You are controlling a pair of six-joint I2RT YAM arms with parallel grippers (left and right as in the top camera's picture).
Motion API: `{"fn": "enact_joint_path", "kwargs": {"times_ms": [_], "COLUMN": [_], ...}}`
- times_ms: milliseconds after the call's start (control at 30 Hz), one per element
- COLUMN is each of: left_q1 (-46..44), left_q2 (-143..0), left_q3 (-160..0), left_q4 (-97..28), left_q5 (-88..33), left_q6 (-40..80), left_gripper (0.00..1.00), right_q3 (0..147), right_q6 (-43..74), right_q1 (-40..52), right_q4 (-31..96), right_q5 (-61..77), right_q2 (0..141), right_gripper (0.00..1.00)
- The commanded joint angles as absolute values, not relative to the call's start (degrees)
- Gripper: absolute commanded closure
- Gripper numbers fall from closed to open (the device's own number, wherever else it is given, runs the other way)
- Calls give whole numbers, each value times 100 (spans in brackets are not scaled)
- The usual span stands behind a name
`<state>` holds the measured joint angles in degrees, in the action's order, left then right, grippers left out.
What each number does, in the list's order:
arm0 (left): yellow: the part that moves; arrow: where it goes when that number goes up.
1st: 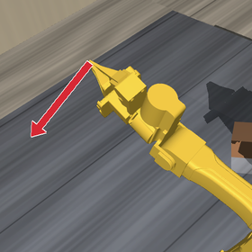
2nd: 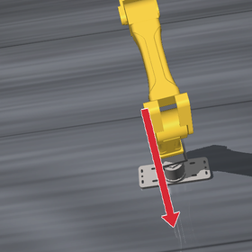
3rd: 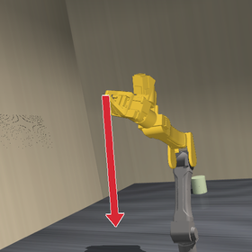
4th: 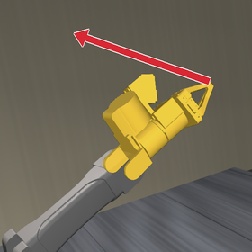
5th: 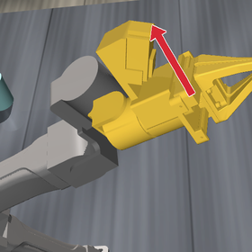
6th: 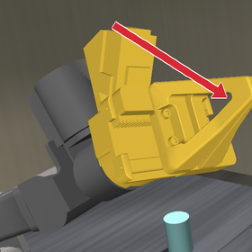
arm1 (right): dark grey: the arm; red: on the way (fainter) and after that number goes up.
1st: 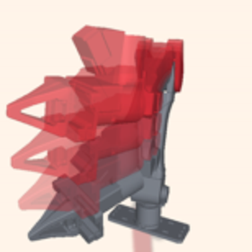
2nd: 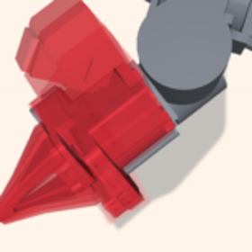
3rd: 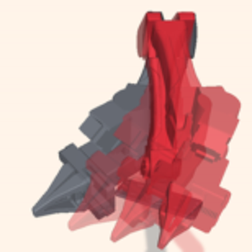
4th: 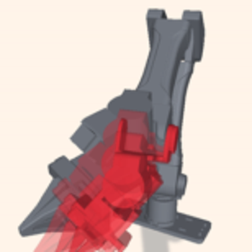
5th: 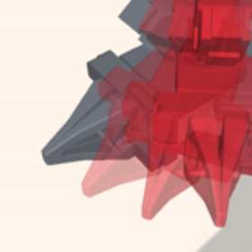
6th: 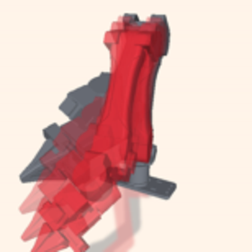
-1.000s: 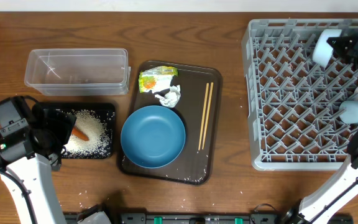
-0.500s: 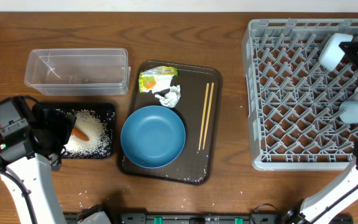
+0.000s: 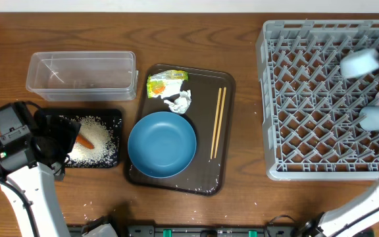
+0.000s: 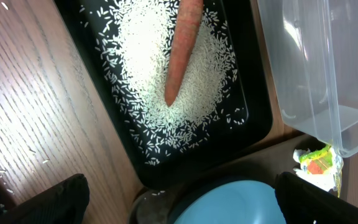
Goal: Sort waste into correct bins and load items into the dishwasher rack
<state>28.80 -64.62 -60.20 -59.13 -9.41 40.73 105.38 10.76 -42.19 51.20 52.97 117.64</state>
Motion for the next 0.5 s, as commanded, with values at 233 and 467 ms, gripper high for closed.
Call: {"fn": "enact_joint_path", "kwargs": {"times_ms": [233,467], "left_q1": [2904,2904], "left_q2": [-6473,-6473], "left_q3": [-6136,-6136], "left_q4": [-5933,-5933], "left_q5": [-845,-847], "left_q6": [4123,4123], "left_gripper": [3,3], "right_q3": [10575,10573], "right_q6": [1695,1468], "right_q1": [-4233,-3061], "right_q4": [5369,5940], "right_q5": [4399,4383], "right_q2": [9500,8464], "right_gripper": [6,4]}}
